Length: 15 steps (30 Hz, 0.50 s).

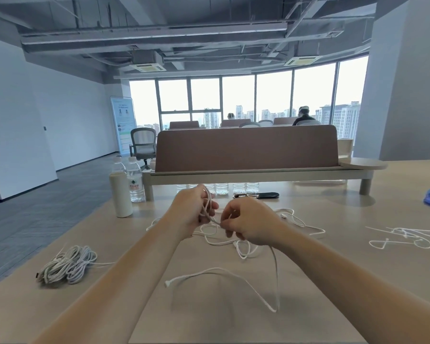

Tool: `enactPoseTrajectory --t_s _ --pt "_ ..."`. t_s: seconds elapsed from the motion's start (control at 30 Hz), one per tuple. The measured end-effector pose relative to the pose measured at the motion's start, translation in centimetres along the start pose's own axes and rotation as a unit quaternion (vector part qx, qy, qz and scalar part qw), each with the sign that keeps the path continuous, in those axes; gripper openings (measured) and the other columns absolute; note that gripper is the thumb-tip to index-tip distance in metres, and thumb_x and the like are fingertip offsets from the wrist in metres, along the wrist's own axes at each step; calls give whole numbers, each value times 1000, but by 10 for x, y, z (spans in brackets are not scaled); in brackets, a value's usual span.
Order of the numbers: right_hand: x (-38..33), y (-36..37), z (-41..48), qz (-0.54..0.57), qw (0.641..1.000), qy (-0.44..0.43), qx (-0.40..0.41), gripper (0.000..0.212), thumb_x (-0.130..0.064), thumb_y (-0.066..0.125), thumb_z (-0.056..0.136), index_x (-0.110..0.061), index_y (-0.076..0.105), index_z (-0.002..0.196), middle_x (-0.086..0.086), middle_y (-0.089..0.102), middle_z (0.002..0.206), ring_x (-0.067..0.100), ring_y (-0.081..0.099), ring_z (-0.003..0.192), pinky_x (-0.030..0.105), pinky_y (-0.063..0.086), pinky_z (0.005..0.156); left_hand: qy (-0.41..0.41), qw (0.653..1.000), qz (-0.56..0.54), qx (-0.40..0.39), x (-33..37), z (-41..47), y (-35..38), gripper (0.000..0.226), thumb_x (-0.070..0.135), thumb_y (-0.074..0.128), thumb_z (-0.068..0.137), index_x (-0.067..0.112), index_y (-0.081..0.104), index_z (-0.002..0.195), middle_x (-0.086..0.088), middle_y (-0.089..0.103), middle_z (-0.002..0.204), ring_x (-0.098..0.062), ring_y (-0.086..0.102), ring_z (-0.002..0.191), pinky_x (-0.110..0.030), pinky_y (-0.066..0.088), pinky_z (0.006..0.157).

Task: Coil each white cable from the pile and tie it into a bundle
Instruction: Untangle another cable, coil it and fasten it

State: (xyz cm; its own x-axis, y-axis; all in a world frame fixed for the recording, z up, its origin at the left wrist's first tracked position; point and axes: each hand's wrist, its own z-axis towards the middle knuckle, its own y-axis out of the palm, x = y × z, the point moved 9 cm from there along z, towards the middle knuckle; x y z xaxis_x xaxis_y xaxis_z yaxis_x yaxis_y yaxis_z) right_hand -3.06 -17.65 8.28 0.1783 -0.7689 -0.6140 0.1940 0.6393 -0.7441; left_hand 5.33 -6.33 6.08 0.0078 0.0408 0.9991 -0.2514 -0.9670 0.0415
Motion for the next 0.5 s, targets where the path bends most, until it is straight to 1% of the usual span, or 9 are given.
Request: enactPoseTrajectory --t_s 0.03,0.1,0.17,0.23,0.27,0.33,0.4,0.5 --pt "4 -3 0 -20 1000 6 4 14 -21 69 92 -20 67 78 -4 73 70 9 53 51 26 47 59 -8 1000 -19 -3 -1 2 -2 32 20 44 100 -5 64 103 -15 65 66 -22 52 55 -24 35 48" --pt "7 -9 2 -17 1000 10 19 15 -23 70 90 -20 70 75 -6 71 68 5 51 52 26 45 61 -17 999 -29 -16 -4 3 -1 35 24 44 102 -5 63 108 -16 66 70 -23 54 56 -24 36 47" --pt "5 -10 3 -12 1000 3 17 16 -23 71 89 -23 69 73 -7 69 67 4 51 54 25 43 60 -18 999 -12 -28 -7 1 3 32 25 45 101 -1 63 106 -15 68 75 -23 58 57 -27 41 53" --pt "0 -7 5 -21 1000 -4 2 22 -23 72 89 -28 66 68 -6 68 68 6 52 57 23 42 59 -17 999 1 -34 -8 -2 6 28 23 46 97 2 64 100 -16 67 76 -24 58 58 -30 43 58" --pt "-1 -5 5 -26 1000 -7 -5 25 -22 72 89 -30 64 66 -6 67 68 6 52 56 23 41 58 -17 999 0 -35 -8 -3 7 26 22 47 96 3 64 97 -16 67 74 -24 56 59 -32 42 60" --pt "-3 -4 5 -35 999 -11 -14 30 -22 71 89 -33 63 63 -9 64 66 1 49 52 20 37 56 -16 999 -12 -37 -6 -5 10 22 20 47 95 4 62 92 -13 63 64 -25 53 56 -34 41 65" --pt "-4 -3 4 -37 999 -9 -18 30 -22 71 89 -33 63 62 -11 63 63 -1 47 47 19 35 54 -13 999 -25 -40 -5 -6 13 22 20 47 98 3 59 92 -10 59 56 -24 51 54 -34 41 65" --pt "-2 -1 3 -34 999 -4 -18 23 -25 71 89 -30 66 66 -11 66 64 0 50 52 23 39 58 -10 998 -43 -47 -3 -6 15 32 28 42 104 1 59 100 -16 62 69 -25 51 57 -31 42 59"
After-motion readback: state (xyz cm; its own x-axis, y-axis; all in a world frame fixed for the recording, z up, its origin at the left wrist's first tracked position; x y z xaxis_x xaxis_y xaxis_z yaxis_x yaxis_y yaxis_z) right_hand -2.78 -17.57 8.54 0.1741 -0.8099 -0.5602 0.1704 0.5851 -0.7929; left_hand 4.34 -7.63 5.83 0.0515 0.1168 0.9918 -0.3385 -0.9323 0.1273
